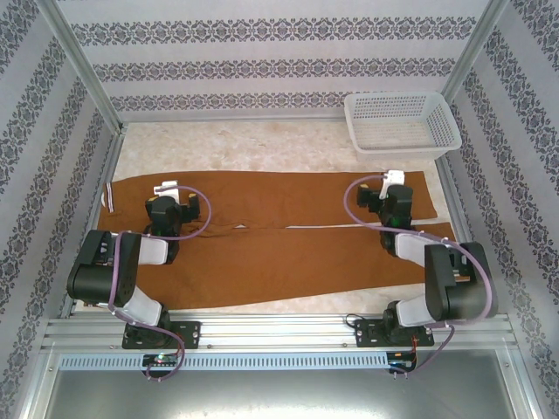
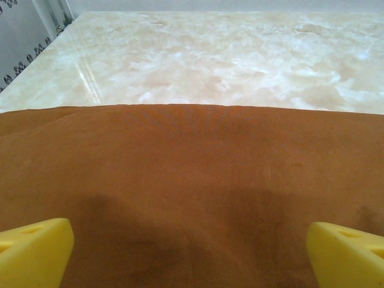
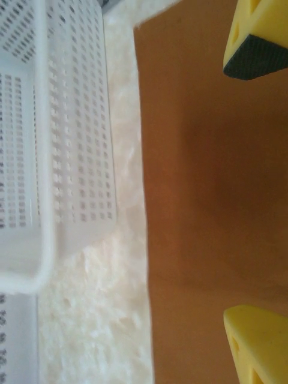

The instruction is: Roll up the long pants

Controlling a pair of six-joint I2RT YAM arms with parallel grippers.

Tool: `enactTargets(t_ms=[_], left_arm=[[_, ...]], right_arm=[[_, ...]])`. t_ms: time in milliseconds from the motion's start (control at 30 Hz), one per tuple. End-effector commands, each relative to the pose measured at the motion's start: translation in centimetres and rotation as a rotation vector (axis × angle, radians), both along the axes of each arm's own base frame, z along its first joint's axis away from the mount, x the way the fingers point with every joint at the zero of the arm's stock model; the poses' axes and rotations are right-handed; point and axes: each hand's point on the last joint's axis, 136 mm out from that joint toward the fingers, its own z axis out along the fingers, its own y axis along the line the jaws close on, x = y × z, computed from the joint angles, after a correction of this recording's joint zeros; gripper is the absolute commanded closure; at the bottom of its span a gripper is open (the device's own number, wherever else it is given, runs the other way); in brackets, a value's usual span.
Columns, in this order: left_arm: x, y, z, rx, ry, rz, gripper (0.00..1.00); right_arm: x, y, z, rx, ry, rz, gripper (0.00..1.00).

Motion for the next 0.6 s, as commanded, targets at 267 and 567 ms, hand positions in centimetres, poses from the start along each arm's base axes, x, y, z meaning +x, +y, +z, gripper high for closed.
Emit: enactTargets(t_ms=[267, 567], left_arm=[[0.7, 0.3, 2.1, 0.012, -0.032, 0.006, 0.00], [-0.7, 5.4, 8.5, -0.184, 0.236, 0.358, 0.00]], right_arm=[[-2.0, -1.5, 11.5, 0.129, -0.001, -0.058, 0.02], [-2.6, -2.2, 11.9, 0.279, 0.102, -0.094, 0.02]])
